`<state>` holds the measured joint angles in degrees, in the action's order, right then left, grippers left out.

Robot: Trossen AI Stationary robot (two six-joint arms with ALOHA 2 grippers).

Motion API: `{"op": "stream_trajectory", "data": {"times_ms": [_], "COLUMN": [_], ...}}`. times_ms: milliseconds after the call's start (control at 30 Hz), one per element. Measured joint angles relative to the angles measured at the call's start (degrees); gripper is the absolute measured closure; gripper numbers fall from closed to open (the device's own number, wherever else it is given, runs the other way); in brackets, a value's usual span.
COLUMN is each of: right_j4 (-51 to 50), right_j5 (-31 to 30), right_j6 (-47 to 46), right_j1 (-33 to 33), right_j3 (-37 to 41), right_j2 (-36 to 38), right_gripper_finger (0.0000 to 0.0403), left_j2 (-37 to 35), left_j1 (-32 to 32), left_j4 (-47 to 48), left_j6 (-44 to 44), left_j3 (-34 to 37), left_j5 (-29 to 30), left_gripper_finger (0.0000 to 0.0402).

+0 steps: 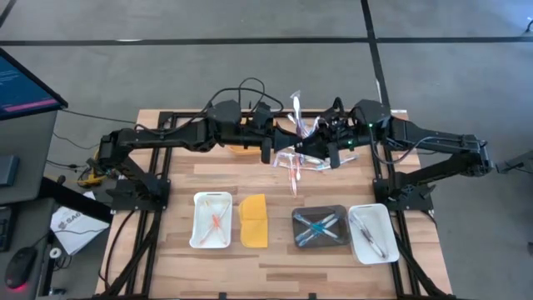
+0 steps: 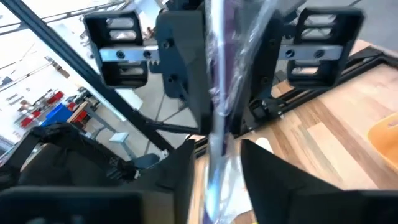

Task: Pick & Place Toothbrushes
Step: Put the purple toothbrush into the right white bin

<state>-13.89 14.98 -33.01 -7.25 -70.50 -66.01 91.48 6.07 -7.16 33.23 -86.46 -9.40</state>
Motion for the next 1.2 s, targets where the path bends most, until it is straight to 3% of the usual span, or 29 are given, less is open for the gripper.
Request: {"op": "stream_trajectory", "data": {"times_ms": [200,533,733,1000,1200], "right_j4": [0.00,-0.25,-2.00,-21.97,-42.37], "right_j5": [-0.48,-1.46,-2.37,-6.34,-10.83], "right_j6": [0.18,-0.95,-1.55,-0.20,-4.82], "right_j1": [0.00,0.00,-0.04,0.15,4.05], "right_j3": [0.00,-0.02,-0.23,-8.36,-12.61], "right_j2": [0.01,0.49,2.43,2.85,3.20], "right_gripper_finger": [0.0383,0.0383,0.0383,0.0383,0.0383], "left_j2": [-0.02,-0.86,-5.43,-10.33,-10.46], "left_j1": [0.02,0.23,1.38,4.13,2.29], "left_j4": [-0.04,0.53,6.34,19.19,20.27], "left_j6": [0.02,-0.07,-4.84,-6.42,-7.50], "left_j3": [0.00,0.00,-0.15,-0.07,-0.04], "left_j5": [-0.10,-2.93,-2.47,2.47,3.25], "left_gripper_finger": [0.0344,0.0280,0.0248,0.0237,0.0244]}}
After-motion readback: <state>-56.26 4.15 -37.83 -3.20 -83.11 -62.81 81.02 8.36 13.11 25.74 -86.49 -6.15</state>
